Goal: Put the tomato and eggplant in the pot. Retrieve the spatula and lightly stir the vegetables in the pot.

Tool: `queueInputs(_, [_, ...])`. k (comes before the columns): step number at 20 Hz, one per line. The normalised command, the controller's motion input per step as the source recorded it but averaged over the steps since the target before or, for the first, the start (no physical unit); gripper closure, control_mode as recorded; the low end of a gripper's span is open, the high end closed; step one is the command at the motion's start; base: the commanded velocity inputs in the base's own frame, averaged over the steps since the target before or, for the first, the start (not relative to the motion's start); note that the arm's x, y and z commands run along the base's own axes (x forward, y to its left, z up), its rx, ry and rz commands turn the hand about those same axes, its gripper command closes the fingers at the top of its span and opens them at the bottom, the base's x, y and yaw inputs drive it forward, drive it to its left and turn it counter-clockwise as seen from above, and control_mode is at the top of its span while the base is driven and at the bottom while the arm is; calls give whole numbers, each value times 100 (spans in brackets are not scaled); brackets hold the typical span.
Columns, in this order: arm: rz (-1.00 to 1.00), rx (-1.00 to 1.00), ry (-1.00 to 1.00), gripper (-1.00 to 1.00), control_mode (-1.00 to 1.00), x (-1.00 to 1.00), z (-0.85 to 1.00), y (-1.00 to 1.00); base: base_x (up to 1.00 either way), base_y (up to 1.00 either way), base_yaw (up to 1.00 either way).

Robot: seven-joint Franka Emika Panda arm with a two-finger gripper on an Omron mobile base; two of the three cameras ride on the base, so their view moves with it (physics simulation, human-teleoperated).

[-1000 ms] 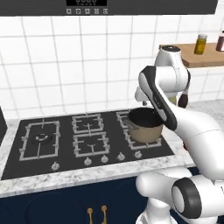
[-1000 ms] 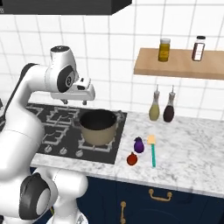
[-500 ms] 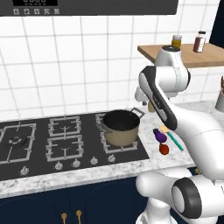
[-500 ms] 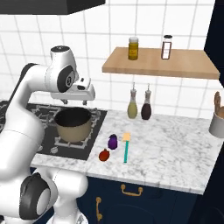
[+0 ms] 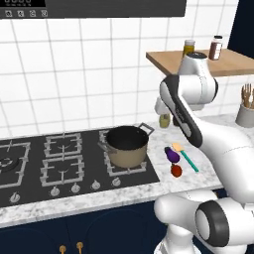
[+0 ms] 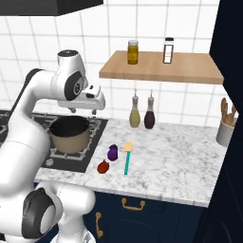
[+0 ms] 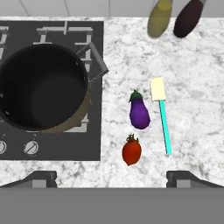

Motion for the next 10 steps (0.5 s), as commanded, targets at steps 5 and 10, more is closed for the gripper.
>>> queueInputs(5, [-10, 0, 0, -100, -100, -13, -25, -27, 0, 0, 0])
queueInputs(10, [-9, 0, 0, -100, -100, -19, -38, -28, 0, 0, 0])
